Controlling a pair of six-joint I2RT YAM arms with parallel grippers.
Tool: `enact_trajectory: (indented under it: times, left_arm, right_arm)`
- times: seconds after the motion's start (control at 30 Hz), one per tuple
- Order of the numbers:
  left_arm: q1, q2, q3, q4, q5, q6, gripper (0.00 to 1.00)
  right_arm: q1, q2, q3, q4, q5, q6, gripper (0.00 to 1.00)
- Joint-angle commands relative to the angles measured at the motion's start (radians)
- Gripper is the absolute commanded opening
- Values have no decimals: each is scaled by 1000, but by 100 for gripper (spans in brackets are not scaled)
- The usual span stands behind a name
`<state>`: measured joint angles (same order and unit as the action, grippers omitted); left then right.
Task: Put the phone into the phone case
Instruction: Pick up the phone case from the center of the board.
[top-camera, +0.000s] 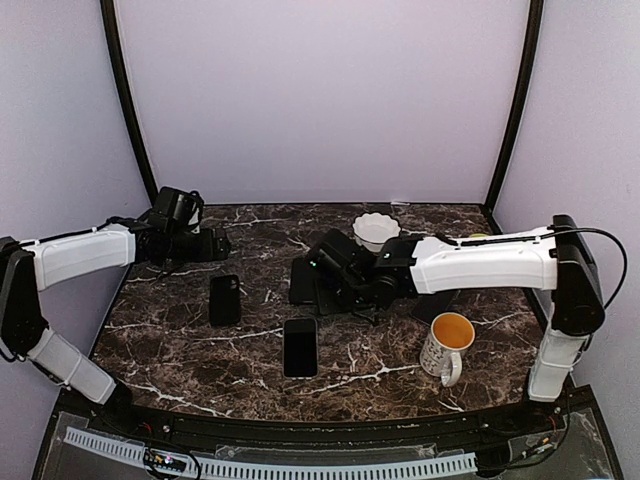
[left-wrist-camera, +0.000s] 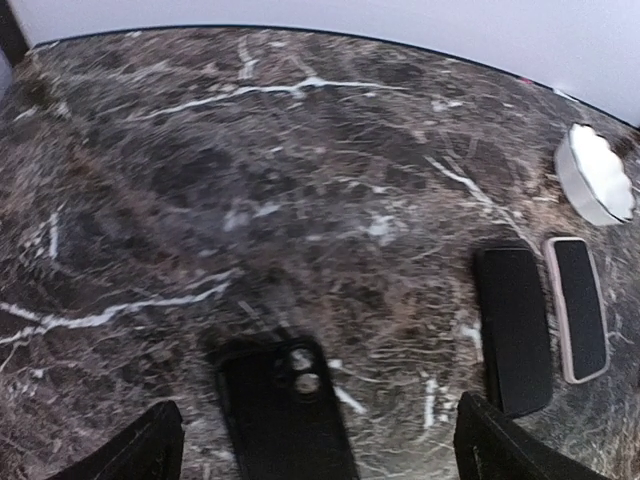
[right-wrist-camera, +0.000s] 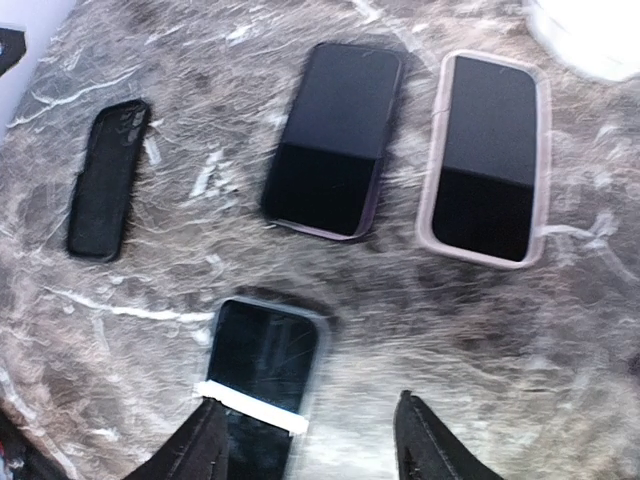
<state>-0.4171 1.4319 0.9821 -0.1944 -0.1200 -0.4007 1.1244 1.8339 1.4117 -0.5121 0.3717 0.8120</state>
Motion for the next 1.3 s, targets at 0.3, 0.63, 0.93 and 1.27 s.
enact_trajectory:
  times: [0.3,0.63,0.93,1.27]
  left_arm:
    - [182,184,-70,-181,64,-62,91]
    - [151,287,-54,-183,99,-49,65]
    - [73,304,-42,-203,86,-34,46]
    - [62,264,-63,-162,177,-38,0]
  right_arm:
    - [27,-99,-100,-61,167,-67,77]
    - [34,-103,-129,-61,166,-65,77]
    - [36,-93,-112,-81,176,-72,77]
    - [37,-109,-113,-101,193,-66,78]
